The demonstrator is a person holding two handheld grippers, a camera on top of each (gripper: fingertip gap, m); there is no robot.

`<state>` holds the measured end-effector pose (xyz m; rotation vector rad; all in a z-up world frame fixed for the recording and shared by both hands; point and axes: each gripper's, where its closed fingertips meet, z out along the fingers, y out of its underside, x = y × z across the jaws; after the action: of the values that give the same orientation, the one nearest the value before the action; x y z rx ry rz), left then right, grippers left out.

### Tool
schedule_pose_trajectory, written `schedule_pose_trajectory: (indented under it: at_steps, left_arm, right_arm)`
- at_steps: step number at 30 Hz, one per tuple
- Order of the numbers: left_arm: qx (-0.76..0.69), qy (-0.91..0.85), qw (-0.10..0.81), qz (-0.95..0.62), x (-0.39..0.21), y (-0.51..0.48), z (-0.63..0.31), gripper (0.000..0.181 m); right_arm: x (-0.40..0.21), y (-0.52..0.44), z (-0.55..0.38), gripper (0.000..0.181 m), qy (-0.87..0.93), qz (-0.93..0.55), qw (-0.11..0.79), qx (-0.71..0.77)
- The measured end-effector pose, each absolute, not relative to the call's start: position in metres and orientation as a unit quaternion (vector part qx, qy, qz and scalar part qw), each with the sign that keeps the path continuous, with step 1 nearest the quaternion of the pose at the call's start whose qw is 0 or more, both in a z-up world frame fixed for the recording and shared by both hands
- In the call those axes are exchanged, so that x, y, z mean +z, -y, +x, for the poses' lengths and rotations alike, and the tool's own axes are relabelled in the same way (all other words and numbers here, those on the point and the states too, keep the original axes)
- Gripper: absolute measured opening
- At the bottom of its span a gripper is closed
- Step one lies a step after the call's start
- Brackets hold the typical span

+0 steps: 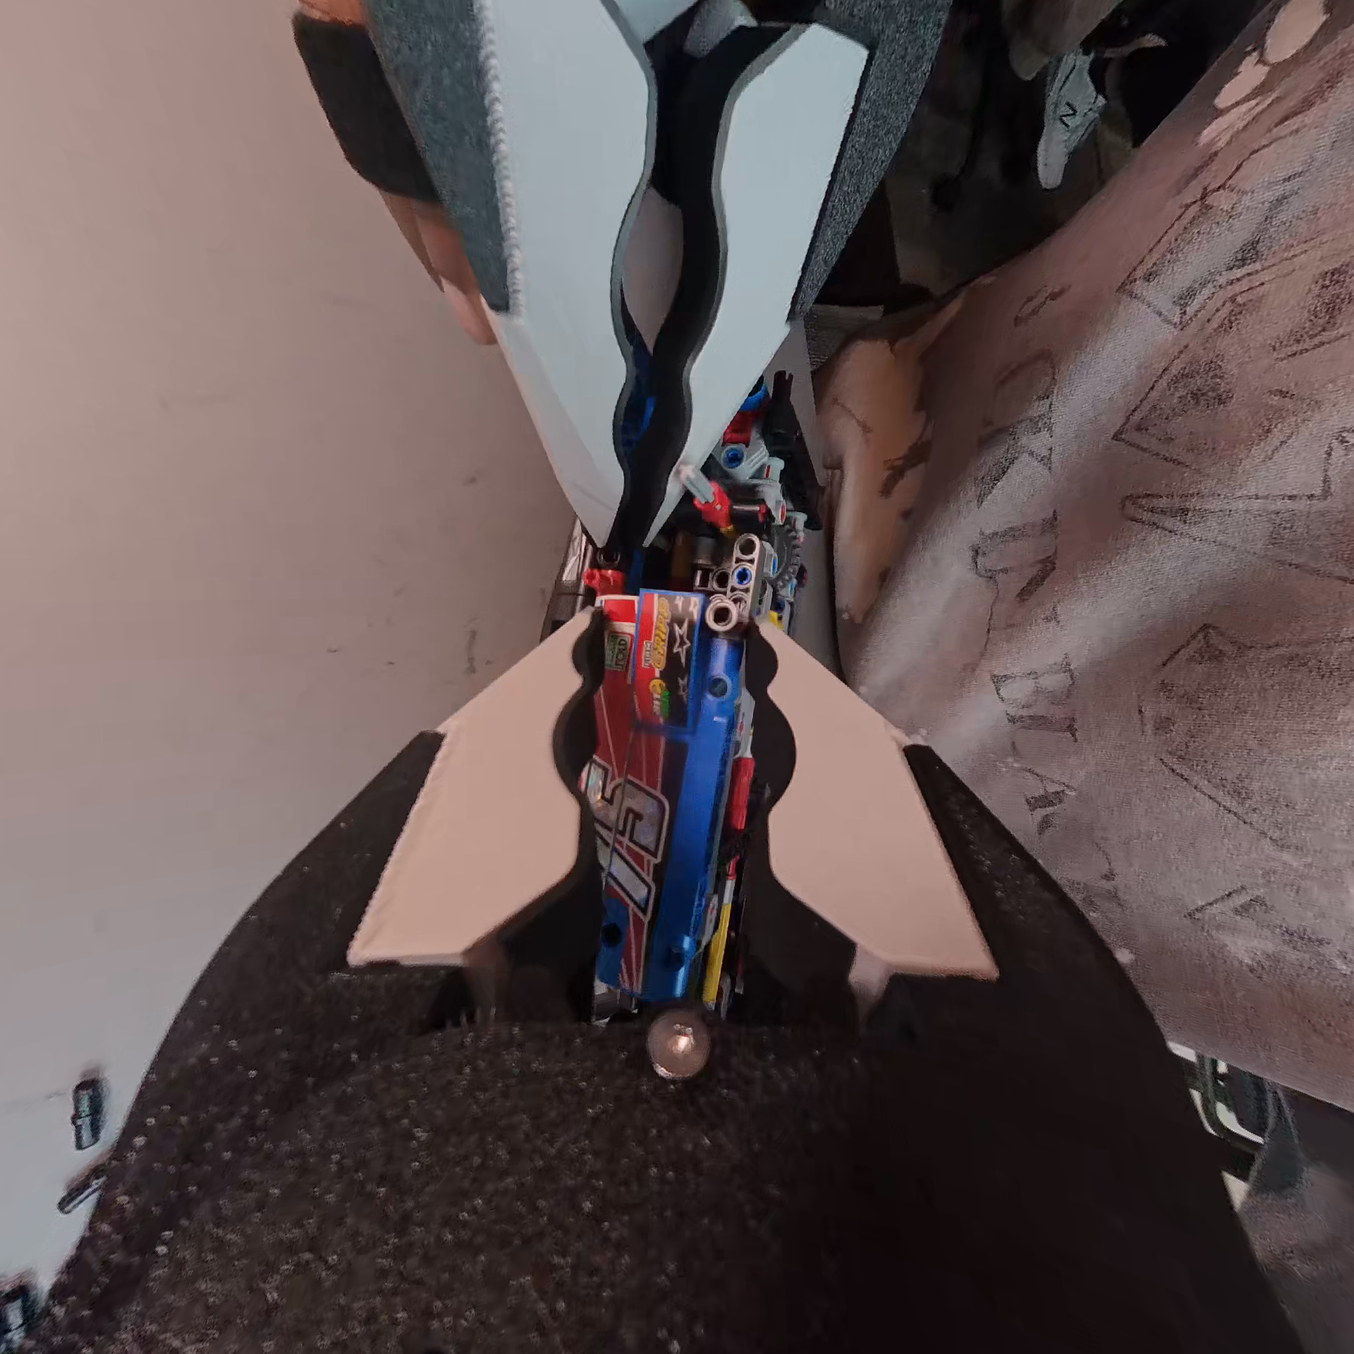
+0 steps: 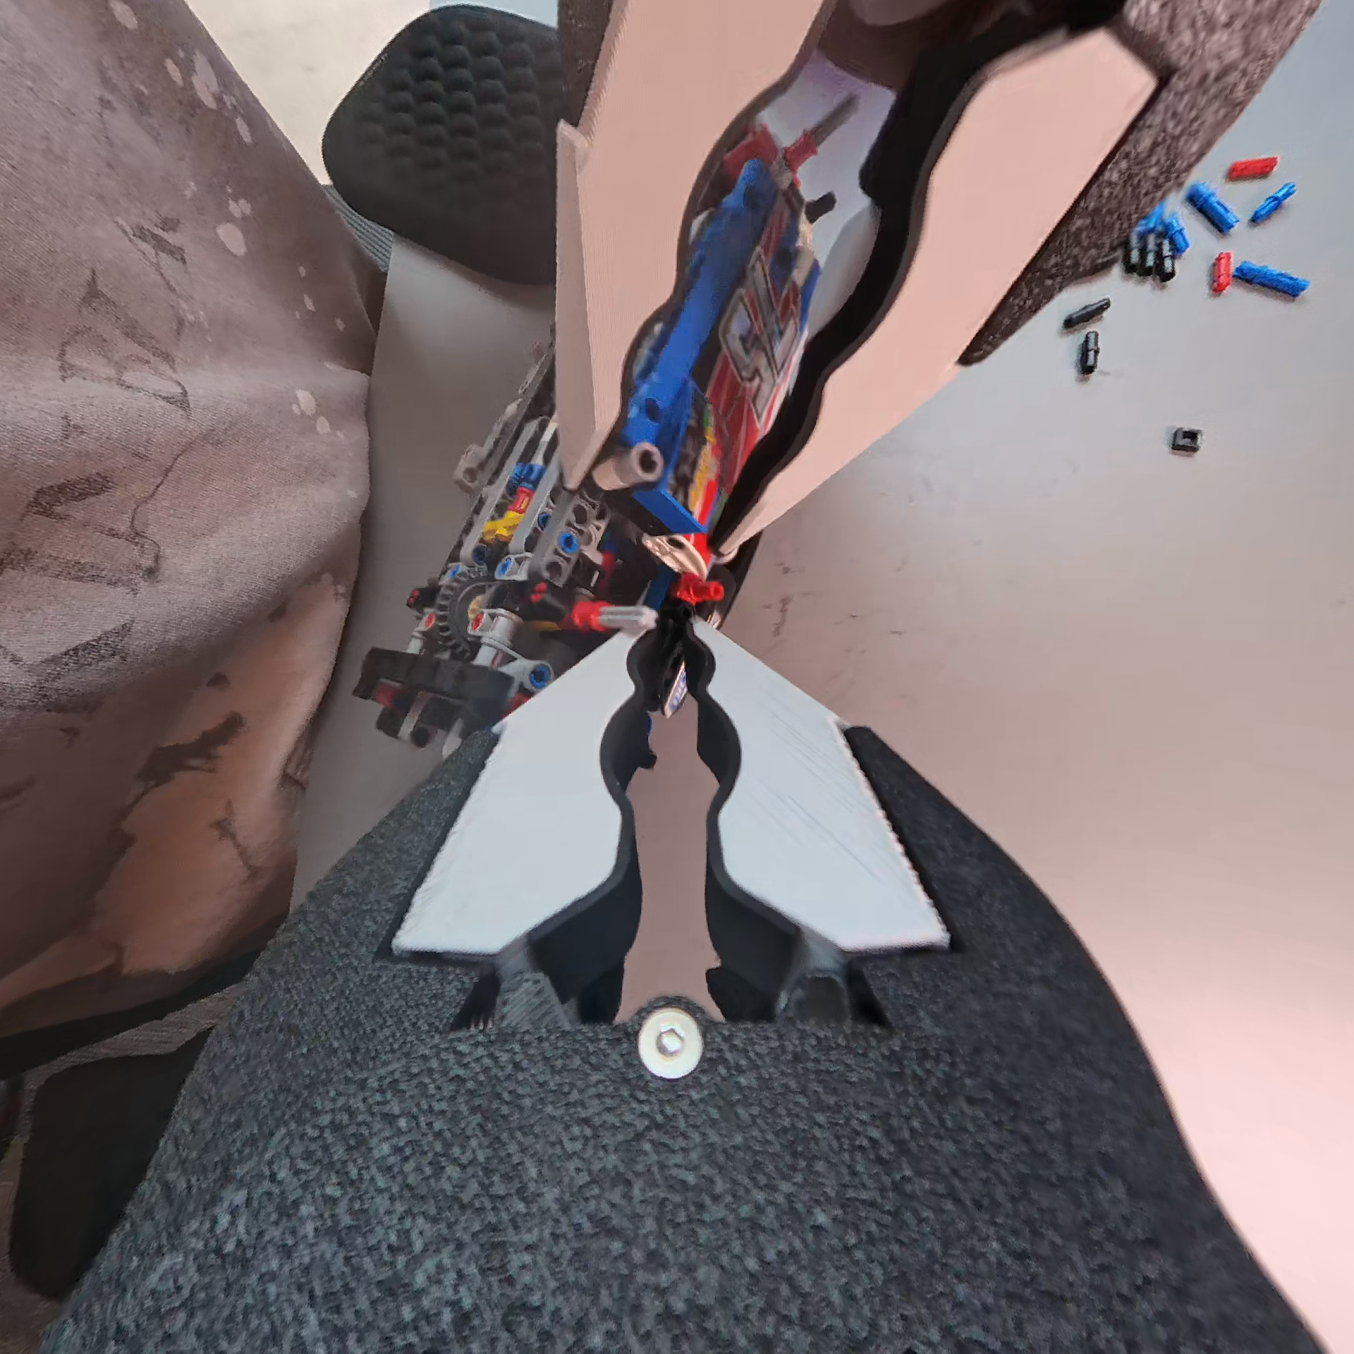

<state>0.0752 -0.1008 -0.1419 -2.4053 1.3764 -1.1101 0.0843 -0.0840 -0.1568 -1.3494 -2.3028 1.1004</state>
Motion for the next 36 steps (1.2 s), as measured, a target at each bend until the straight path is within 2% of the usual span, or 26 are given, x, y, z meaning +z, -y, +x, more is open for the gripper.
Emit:
schedule_pose_trajectory:
  at_steps: [1,19,22,29,32,36]
  left_arm:
    - [-0.366,-0.460,0.091,-0.804,-0.141,0.099,0.076,0.026]
    - [-0.328,-0.502,0.156,-0.785,-0.139,0.123,0.083,0.027]
    - [-0.329,-0.504,0.170,-0.780,-0.137,0.123,0.083,0.027]
    - [-0.342,-0.494,0.191,-0.776,-0.136,0.127,0.087,0.029]
    - [-0.344,-0.488,0.146,-0.789,-0.146,0.136,0.080,0.072]
    - [-0.329,-0.522,0.053,-0.785,-0.172,0.153,0.076,0.077]
  right_arm:
    - [-0.159,0.086,0.085,0.003,0.791,-0.464,0.120,0.380]
    - [-0.157,0.109,0.089,0.000,0.750,-0.461,0.031,0.473]
    - [-0.145,0.104,0.082,0.008,0.718,-0.477,0.026,0.506]
    - [-0.155,0.112,0.082,0.007,0.741,-0.469,0.000,0.480]
    - [-0.149,0.121,0.084,0.006,0.741,-0.453,-0.021,0.495]
    - [-0.148,0.127,0.082,0.004,0.755,-0.437,-0.025,0.488]
